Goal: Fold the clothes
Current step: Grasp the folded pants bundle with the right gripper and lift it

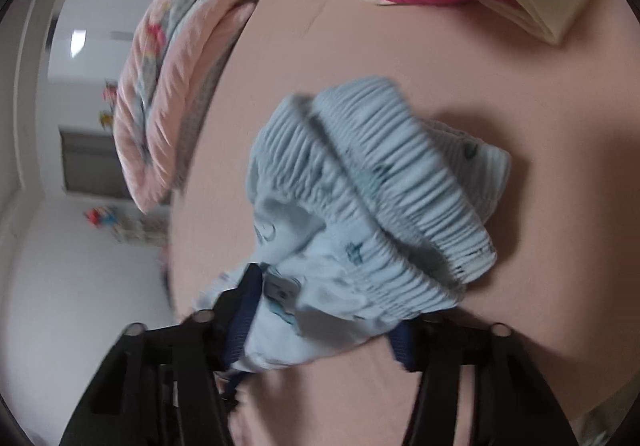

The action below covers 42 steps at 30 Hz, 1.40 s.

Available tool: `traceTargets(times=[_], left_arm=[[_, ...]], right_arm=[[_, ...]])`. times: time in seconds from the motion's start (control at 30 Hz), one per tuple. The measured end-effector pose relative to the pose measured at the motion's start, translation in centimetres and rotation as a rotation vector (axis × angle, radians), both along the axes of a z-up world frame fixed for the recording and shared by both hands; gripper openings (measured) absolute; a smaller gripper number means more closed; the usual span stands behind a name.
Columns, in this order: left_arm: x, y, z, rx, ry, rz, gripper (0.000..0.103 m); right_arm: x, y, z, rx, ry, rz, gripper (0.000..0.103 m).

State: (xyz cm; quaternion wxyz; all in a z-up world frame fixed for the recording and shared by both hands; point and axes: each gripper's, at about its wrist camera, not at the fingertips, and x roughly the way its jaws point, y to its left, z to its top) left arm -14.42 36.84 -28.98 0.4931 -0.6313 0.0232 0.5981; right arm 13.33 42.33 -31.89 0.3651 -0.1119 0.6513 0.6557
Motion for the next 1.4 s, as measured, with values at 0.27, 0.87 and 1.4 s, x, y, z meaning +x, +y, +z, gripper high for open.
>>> traceTargets(times=[0.27, 0.87, 1.4], left_arm=[[0.2, 0.8, -0.8, -0.008, 0.011, -0.031, 0.078], [-1.6, -0.9, -2.1, -0.002, -0.017, 0.040, 0.029], [-3.0, -1.7, -3.2, 0.056, -0.162, 0.084, 0.025]], right_arm=[[0.3, 0.3, 0.0, 0.026, -0.062, 0.013, 0.020], [-9.9, -2.0, 11.4, 0.490, -0.776, 0.277, 0.012], [-19.7, -3.7, 14.3, 0.649, -0.885, 0.524, 0.012]])
